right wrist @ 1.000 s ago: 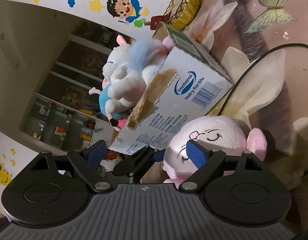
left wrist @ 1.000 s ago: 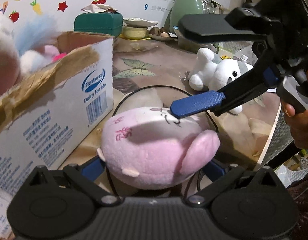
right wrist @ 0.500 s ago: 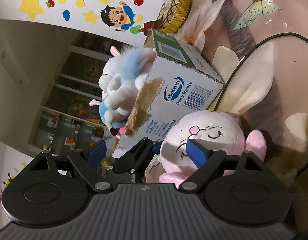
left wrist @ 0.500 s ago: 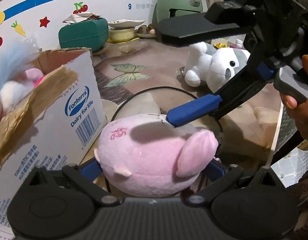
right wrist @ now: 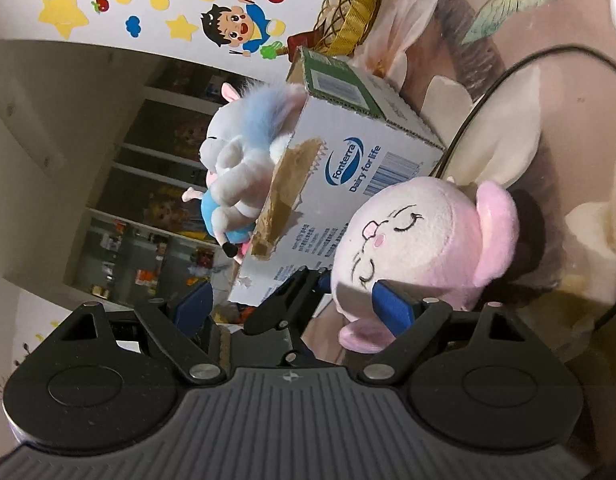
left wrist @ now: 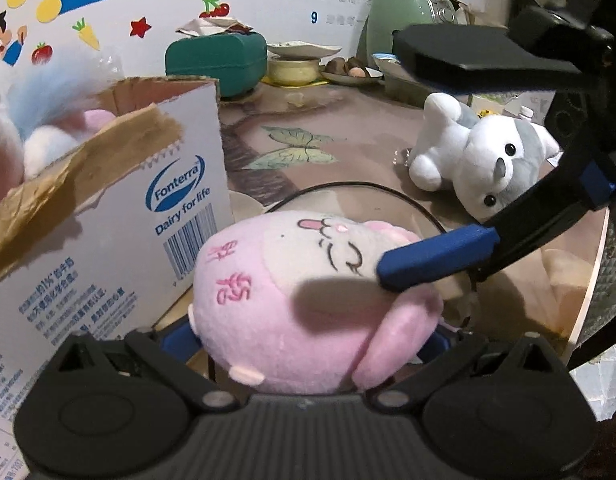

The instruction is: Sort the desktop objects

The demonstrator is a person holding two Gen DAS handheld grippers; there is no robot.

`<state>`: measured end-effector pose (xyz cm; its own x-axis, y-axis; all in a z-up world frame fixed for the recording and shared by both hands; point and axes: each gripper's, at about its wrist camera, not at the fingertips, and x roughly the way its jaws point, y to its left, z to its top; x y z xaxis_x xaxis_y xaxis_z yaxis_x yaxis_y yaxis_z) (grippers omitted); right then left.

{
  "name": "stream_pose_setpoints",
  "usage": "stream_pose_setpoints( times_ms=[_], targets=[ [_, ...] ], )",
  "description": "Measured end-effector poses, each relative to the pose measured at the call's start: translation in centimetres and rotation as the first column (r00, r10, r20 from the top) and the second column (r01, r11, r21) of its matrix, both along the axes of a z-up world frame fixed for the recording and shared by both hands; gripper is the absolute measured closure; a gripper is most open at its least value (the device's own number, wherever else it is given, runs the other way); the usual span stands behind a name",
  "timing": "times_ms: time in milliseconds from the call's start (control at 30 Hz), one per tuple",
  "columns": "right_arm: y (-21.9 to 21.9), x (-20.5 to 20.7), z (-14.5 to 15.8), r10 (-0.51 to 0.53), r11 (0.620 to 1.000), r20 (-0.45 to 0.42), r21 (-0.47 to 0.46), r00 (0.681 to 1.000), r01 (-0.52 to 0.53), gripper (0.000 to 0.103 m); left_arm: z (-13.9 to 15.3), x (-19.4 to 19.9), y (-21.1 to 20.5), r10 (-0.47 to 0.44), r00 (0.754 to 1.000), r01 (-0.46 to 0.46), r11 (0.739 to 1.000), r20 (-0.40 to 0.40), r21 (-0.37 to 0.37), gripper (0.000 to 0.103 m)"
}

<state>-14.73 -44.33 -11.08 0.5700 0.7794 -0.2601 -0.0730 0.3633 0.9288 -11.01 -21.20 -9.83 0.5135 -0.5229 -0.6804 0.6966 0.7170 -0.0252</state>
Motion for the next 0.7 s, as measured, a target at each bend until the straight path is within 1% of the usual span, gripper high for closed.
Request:
stream_pose_setpoints(
  times_ms=[67,133,200,233,267,333,400,433,500,600,633,700],
  targets=[
    [-0.6,-0.8,1.0,-0.044,0.997,0.024,-0.070,0.999,0.045,0.000,0.0,0.0,0.1,0.016,1.000,-0.016,1.000,-0.011,-0.012,0.000],
    [-1.6,-2.4,2.6,-0.110,0.979,0.083,-0.161,0.991,0.122,0.000,0.0,0.1,0.3,0.035,0.999,-0.035,0.999,-0.028,-0.030,0.000],
    [-2.5,-4.0,4.1,-0.162,0.945,0.139,-0.263,0.977,0.194,0.000,-0.1,0.3,0.7,0.055,0.997,-0.057,0.997,-0.048,-0.053,0.000],
    [-2.8,-4.9,5.0,-0.191,0.906,0.172,-0.349,0.967,0.241,0.000,-0.1,0.4,0.9,0.064,0.996,-0.068,0.996,-0.058,-0.064,0.000],
    [-2.9,-5.9,5.7,-0.217,0.851,0.204,-0.439,0.955,0.287,0.000,-0.2,0.4,1.0,0.073,0.995,-0.077,0.994,-0.065,-0.073,0.000],
    [-3.0,-7.5,6.5,-0.274,0.717,0.256,-0.588,0.927,0.375,0.000,-0.1,0.3,1.1,0.084,0.994,-0.089,0.993,-0.068,-0.083,0.000],
    [-3.0,-9.0,6.9,-0.331,0.557,0.305,-0.701,0.893,0.446,0.000,0.0,0.2,1.1,0.093,0.993,-0.099,0.991,-0.067,-0.089,0.000],
    [-3.1,-9.7,7.0,-0.356,0.476,0.328,-0.742,0.875,0.472,0.000,0.0,0.2,1.1,0.095,0.993,-0.101,0.991,-0.066,-0.090,0.000],
    [-3.9,-10.4,6.3,-0.413,0.405,0.323,-0.773,0.852,0.489,0.000,0.1,0.2,0.9,0.100,0.993,-0.105,0.990,-0.064,-0.092,0.000],
    [-5.7,-10.3,4.6,-0.500,0.428,0.239,-0.767,0.832,0.478,0.000,0.2,0.2,0.6,0.106,0.992,-0.112,0.989,-0.061,-0.095,0.001],
    [-6.2,-10.2,3.9,-0.517,0.440,0.215,-0.763,0.828,0.473,0.000,0.2,0.1,0.5,0.108,0.992,-0.114,0.989,-0.060,-0.096,0.001],
    [-6.9,-9.8,2.7,-0.520,0.457,0.198,-0.758,0.831,0.466,0.000,0.3,0.1,0.4,0.113,0.992,-0.118,0.988,-0.057,-0.098,0.001]
  ],
)
